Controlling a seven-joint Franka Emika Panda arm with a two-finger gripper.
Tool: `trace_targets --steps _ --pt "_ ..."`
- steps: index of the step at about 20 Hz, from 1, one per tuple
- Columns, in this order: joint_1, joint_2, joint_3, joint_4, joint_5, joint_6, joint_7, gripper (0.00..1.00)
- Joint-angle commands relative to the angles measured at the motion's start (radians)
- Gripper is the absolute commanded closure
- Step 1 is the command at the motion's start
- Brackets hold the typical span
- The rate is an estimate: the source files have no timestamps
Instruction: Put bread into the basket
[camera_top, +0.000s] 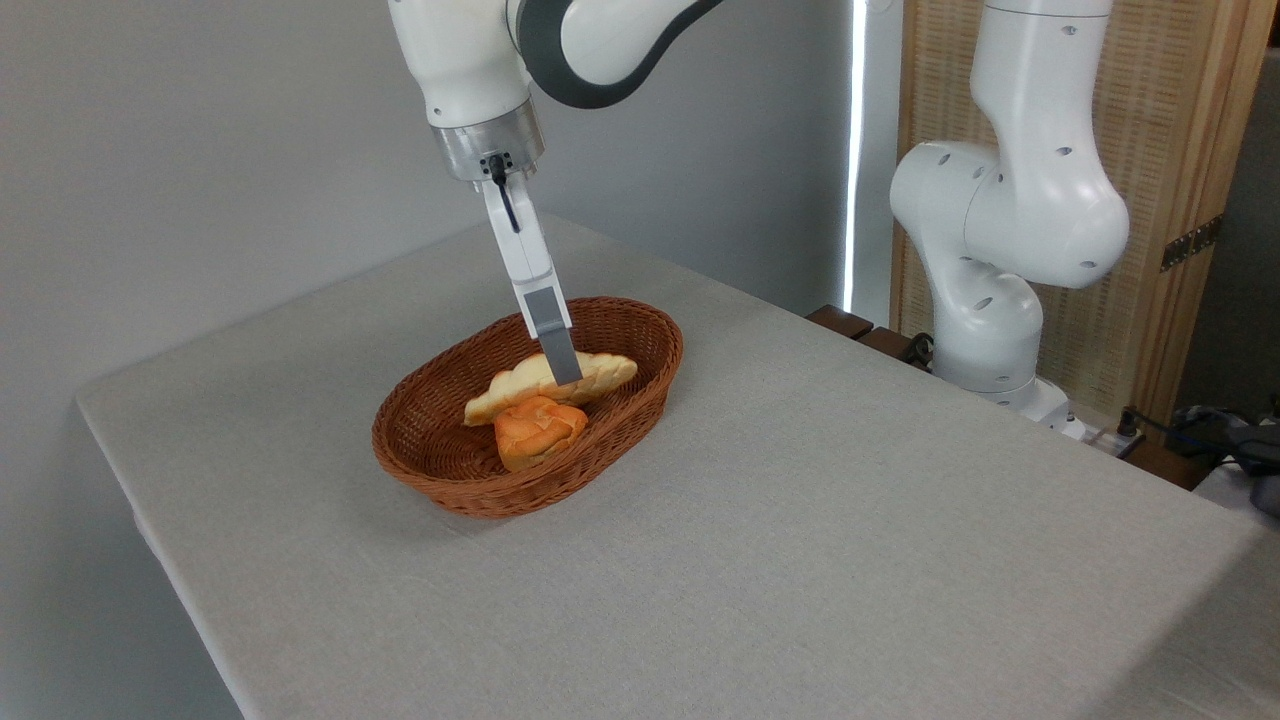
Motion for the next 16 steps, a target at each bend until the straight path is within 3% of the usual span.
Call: trace_targets --steps 1,4,7,10,16 --pt "0.007 -0.001 0.030 0.010 0.014 -0.005 0.002 0.00" --pt "0.010 -0.001 0.084 0.010 0.014 0.031 0.002 0.00" --pt "0.019 -0.002 0.145 0.010 0.067 0.043 -0.001 0.00" --pt "0.022 -0.001 0.214 0.044 0.072 0.041 -0.019 0.00" --pt "0.023 0.004 0.323 0.084 0.072 0.046 -0.156 0.00"
